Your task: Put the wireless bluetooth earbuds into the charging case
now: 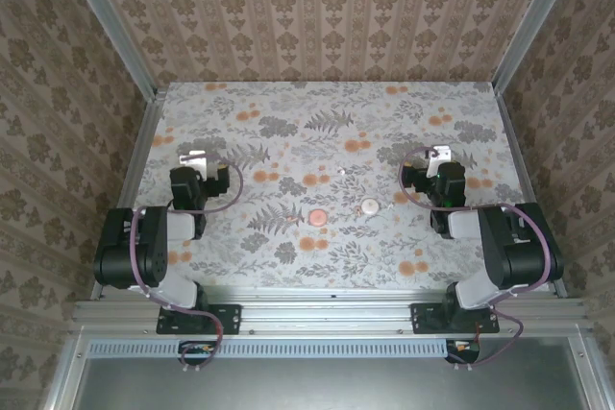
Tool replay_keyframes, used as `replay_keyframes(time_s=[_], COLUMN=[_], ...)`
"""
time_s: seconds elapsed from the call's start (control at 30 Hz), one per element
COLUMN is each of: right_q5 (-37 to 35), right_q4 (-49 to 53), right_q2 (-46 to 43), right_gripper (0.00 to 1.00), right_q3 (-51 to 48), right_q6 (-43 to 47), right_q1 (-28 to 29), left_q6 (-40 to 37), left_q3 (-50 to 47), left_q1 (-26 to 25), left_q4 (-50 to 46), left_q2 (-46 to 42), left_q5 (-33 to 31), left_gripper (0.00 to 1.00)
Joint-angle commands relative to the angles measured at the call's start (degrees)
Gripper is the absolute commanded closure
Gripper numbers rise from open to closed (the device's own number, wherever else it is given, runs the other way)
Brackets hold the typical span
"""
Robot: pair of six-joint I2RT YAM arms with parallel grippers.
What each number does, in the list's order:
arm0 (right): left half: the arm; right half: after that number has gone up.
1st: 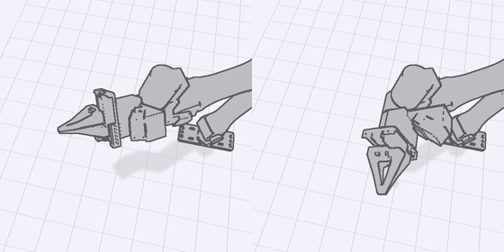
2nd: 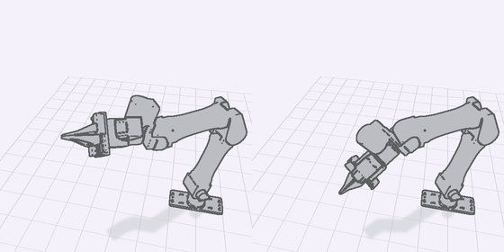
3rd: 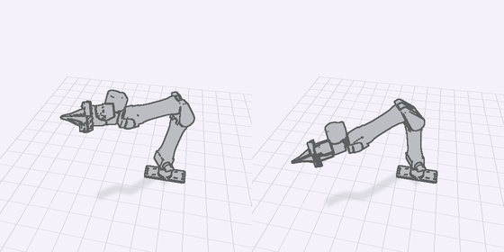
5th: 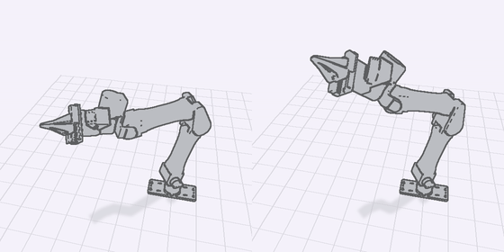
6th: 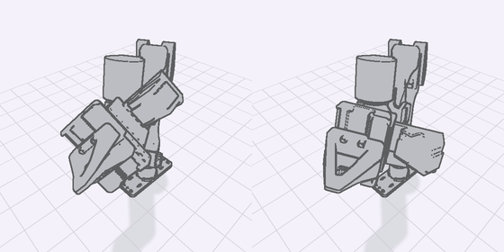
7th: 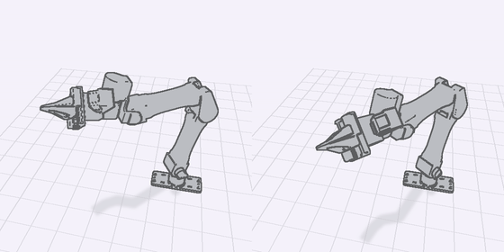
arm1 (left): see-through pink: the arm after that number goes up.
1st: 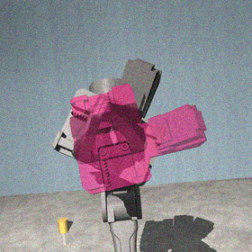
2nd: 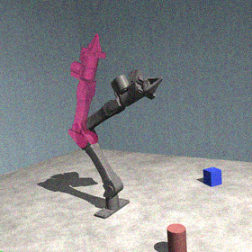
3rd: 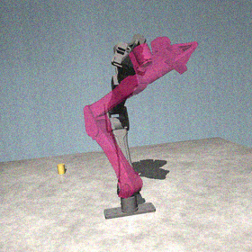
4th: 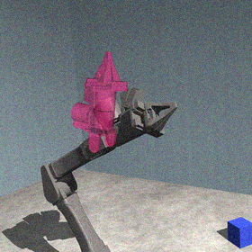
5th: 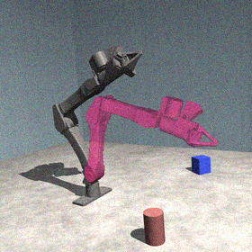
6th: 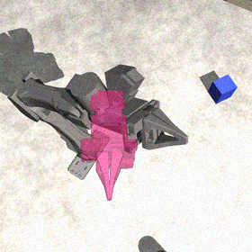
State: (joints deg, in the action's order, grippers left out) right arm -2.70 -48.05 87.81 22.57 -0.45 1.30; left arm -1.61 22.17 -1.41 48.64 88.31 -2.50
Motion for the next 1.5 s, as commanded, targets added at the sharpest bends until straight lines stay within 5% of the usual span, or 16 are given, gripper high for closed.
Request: replay_keyframes(time_s=[0.0, 1.1, 1.2, 1.37, 1.47], right_q5=[-0.6, -0.4, -0.3, 1.5, 2.3], right_q4=[-1.1, -0.2, 7.4, 34.0, 46.2], right_q2=[0.0, -0.4, -3.3, -9.4, -11.8], right_gripper=[0.00, 0.00, 0.00, 0.00, 0.00], right_q3=[0.7, 1.1, 4.2, 16.0, 21.8], right_q6=[-1.1, -1.3, -1.3, -3.7, -3.2], right_q1=[-0.2, -0.4, -0.3, 0.1, 2.8], left_q6=[-1.0, -1.0, -1.0, -1.3, -3.2], left_q3=[1.2, 1.3, 1.3, 1.5, 5.3], left_q1=[0.4, 0.4, 0.5, 0.4, -1.3], left_q4=[-0.5, -0.5, -0.5, -0.9, -11.2], left_q2=[-0.4, -0.4, -0.4, -0.8, -4.3], left_q5=[1.0, 0.9, 1.0, 1.1, 0.5], left_gripper=[0.00, 0.00, 0.00, 0.00, 0.00])
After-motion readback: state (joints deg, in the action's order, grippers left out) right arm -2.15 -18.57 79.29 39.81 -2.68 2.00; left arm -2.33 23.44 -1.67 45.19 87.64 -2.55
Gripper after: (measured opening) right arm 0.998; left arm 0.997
